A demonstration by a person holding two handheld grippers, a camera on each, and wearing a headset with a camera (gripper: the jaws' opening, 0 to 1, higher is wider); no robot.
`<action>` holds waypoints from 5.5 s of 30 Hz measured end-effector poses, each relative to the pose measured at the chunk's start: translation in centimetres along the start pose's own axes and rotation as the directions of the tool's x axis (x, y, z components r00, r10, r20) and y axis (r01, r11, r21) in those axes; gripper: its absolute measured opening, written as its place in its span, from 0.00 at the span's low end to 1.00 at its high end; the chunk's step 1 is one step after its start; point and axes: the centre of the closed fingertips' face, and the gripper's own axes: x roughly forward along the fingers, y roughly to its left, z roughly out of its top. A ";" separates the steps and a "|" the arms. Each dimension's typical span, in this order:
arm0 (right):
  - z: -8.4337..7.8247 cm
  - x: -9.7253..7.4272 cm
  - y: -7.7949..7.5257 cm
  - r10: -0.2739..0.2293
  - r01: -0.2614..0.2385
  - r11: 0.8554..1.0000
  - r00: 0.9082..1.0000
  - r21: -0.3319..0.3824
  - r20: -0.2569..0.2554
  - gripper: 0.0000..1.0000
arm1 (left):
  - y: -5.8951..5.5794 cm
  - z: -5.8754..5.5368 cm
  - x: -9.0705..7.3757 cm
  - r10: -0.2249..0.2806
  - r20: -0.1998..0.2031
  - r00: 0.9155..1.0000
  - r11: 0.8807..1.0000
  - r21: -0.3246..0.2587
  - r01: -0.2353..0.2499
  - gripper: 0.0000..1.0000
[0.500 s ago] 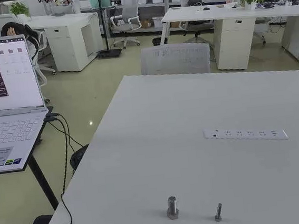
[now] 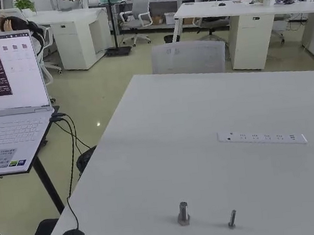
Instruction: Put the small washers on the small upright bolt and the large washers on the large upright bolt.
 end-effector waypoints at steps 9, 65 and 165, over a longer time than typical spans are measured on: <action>-0.1 0.4 -0.1 -0.001 0.000 1.000 1.000 -0.027 -0.030 0.90 | 0.1 -0.2 0.0 0.005 -0.007 1.000 1.000 0.004 -0.005 0.79; 0.3 5.5 -3.4 0.021 -0.117 0.954 0.945 -0.276 -0.325 0.49 | 0.5 0.3 0.3 0.030 0.016 0.999 0.998 0.049 -0.031 0.89; -0.4 8.5 -5.0 -0.063 -0.173 0.927 0.802 -0.333 -0.594 0.21 | 0.4 -0.3 -1.9 0.090 0.032 0.995 0.995 0.050 -0.092 0.85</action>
